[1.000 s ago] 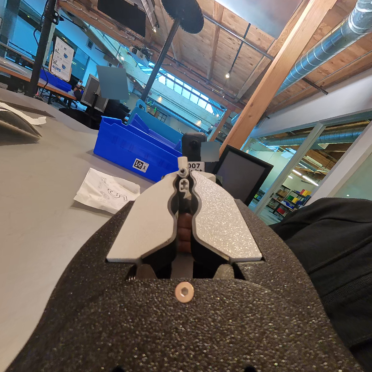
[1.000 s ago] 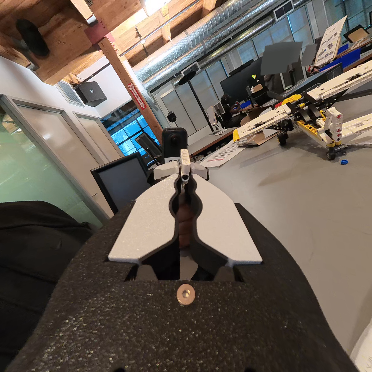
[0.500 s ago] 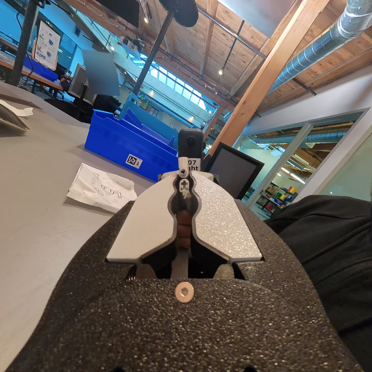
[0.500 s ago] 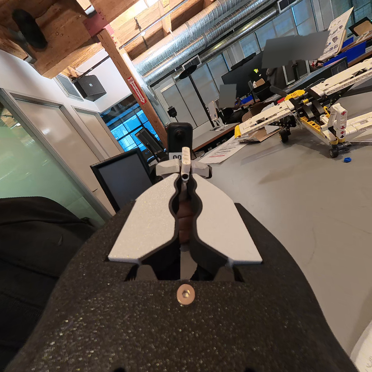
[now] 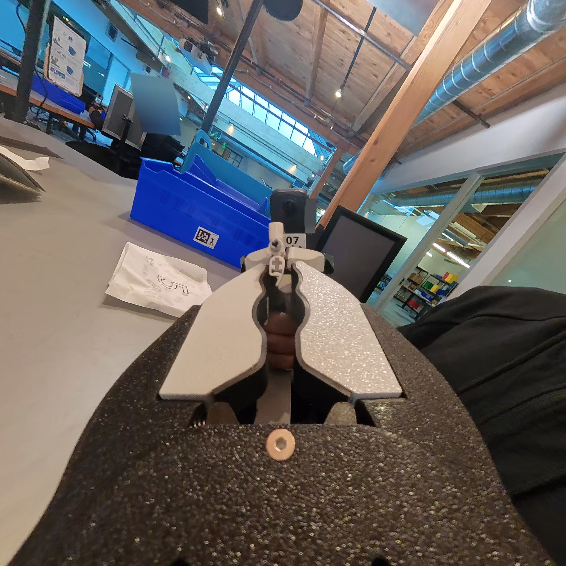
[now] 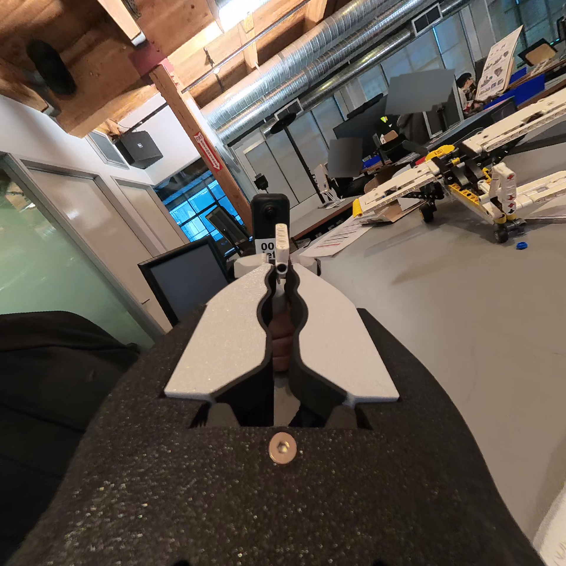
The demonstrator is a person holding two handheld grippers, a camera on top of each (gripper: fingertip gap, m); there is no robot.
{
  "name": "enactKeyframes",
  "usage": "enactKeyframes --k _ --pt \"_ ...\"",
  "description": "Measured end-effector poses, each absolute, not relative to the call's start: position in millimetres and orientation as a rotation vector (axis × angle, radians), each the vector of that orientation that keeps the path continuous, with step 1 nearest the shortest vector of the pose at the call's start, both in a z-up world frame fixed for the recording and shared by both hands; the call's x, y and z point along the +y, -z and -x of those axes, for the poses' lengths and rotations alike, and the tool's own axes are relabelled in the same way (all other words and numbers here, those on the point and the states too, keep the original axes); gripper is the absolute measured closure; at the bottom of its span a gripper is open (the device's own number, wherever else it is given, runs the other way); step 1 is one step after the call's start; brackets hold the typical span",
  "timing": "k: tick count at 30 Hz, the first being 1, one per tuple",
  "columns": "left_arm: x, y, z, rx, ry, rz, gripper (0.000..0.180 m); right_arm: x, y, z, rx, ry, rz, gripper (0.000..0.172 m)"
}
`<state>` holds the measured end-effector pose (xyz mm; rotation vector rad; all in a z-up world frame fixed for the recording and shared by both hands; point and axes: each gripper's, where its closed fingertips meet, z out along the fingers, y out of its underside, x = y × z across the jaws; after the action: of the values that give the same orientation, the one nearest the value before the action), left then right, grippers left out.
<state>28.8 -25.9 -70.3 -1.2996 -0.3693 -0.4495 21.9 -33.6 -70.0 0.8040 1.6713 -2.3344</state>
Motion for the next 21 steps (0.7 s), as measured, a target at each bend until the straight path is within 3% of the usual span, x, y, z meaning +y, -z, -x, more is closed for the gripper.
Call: enactKeyframes --k 21 --pt "-25.2 75.7 -26.9 -0.400 0.409 1.346 0.173 -34.7 71.9 -18.2 1.676 2.314 -0.829 0.164"
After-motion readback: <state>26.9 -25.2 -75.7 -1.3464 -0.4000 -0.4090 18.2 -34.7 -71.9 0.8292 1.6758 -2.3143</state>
